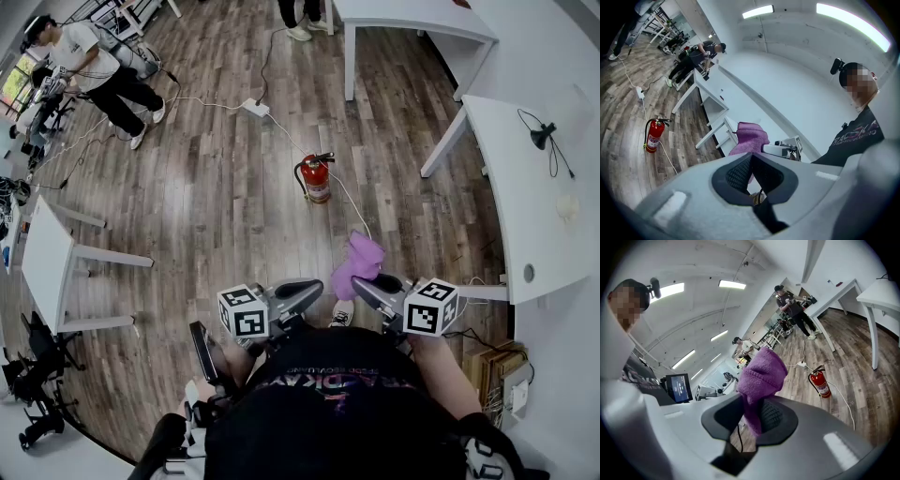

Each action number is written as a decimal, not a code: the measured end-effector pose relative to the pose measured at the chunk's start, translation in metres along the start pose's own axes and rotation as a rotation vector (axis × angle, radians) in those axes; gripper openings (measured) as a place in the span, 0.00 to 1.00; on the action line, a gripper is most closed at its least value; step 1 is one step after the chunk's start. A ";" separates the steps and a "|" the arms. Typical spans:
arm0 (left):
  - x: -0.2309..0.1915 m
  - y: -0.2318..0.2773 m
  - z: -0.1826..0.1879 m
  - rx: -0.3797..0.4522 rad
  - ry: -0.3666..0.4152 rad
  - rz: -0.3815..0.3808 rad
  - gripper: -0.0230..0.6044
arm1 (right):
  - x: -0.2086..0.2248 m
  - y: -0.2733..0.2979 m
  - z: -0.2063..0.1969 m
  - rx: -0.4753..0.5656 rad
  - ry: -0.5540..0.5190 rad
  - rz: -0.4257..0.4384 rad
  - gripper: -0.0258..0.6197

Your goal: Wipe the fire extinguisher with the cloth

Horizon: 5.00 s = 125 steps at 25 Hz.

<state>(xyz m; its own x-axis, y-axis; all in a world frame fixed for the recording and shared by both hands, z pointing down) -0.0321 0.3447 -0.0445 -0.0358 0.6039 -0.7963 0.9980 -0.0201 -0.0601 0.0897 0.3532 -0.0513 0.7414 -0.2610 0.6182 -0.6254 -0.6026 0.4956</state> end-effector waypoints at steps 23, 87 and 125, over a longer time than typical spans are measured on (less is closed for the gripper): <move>0.015 -0.016 -0.001 0.040 0.021 0.046 0.03 | -0.013 -0.001 0.002 0.008 0.014 0.059 0.18; -0.273 -0.056 0.108 0.225 -0.264 0.420 0.03 | 0.304 0.307 0.193 -0.536 -0.597 -0.292 0.18; -0.455 -0.163 -0.045 0.450 -0.285 0.246 0.03 | 0.386 0.605 0.031 -1.473 -2.231 -0.295 0.18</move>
<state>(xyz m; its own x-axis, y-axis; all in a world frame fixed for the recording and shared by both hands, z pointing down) -0.1765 0.1085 0.3548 0.1193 0.3013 -0.9460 0.8605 -0.5067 -0.0528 0.0046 -0.1360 0.4680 -0.6385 -0.7643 -0.0905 0.4042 -0.4332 0.8056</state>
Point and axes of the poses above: the fingertips, and each gripper's own axes: y forward along the fingers, x to its right, z out of its top, the point moved 3 cm from there along -y, backward along the fingers, and after that the axes turned 15 degrees about -z, right-handed, at the moved point
